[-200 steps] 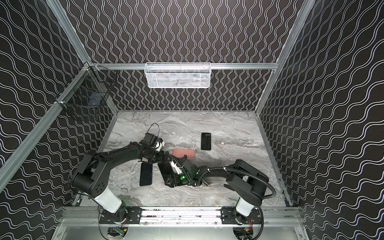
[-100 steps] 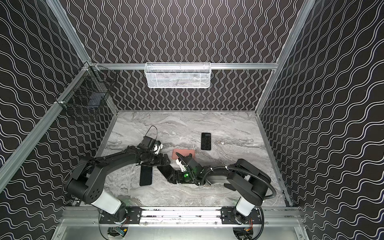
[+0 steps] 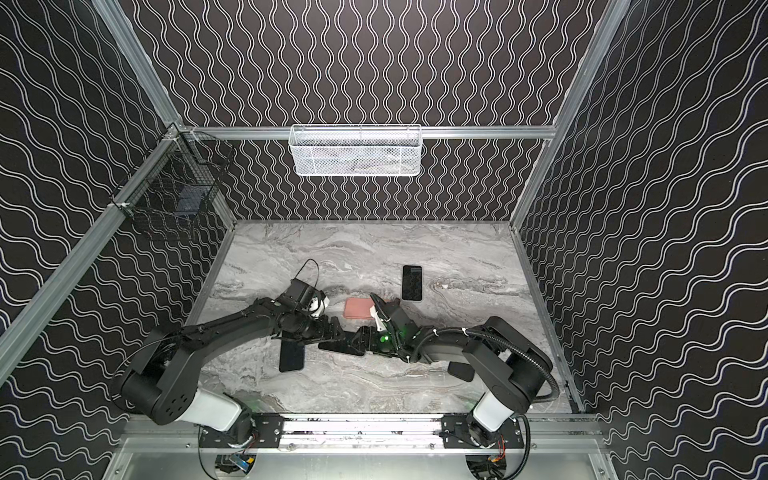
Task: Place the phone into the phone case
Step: 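Close both grippers on the purple-edged black phone's ends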
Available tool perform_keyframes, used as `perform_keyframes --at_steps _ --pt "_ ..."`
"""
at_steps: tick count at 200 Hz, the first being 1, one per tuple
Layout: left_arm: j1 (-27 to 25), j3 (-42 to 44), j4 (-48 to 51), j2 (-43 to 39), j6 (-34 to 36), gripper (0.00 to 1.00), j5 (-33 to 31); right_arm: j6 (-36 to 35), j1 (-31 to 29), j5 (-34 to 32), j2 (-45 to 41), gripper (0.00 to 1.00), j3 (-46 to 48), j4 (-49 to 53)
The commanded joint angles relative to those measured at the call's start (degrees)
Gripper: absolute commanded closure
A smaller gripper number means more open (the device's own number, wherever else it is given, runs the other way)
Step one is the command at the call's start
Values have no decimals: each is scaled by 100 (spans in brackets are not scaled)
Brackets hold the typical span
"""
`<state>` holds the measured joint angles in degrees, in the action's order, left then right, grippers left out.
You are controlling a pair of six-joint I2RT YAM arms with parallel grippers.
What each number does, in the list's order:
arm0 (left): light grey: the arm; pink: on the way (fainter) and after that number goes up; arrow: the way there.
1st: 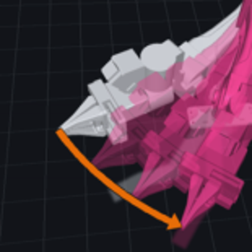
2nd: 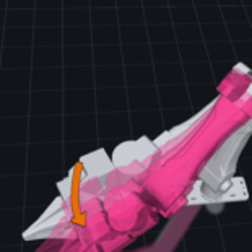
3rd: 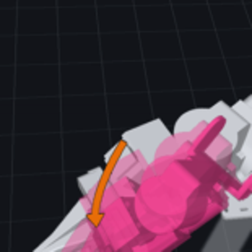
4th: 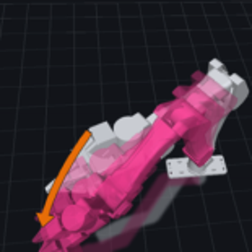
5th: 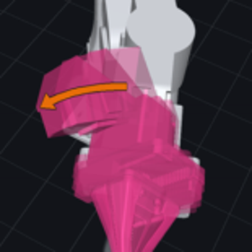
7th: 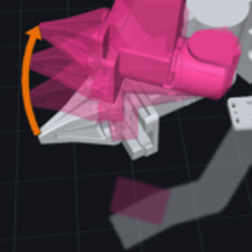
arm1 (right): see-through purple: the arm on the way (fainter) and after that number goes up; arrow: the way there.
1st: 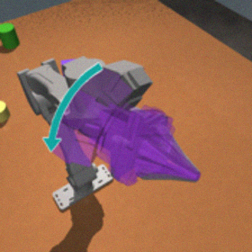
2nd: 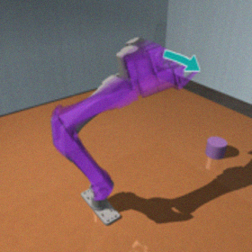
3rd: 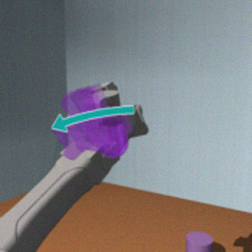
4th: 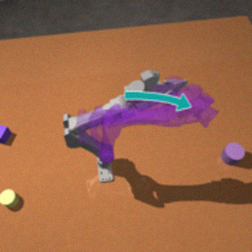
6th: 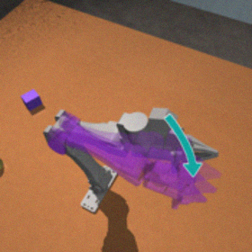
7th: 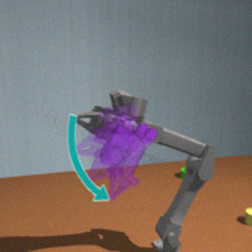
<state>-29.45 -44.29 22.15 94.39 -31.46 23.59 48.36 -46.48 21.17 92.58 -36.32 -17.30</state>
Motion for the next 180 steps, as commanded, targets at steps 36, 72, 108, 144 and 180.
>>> perform_keyframes --at_steps 36,72,108,144,180 --pt "-160 320 -651 -109 -422 11 342 50 250 -12 -346 22 343 -112" --pt "-165 302 -588 -553 -379 9 -3 21 362 -95 -670 21 572 46" --pt "-135 -58 198 -953 -160 2 -1268 37 365 -56 -751 21 625 68" --pt "-82 -138 331 -576 -114 2 -1517 119 350 90 -714 21 619 -14" --pt "-78 -2 72 -390 -204 2 -1382 221 206 157 -586 21 548 -117"
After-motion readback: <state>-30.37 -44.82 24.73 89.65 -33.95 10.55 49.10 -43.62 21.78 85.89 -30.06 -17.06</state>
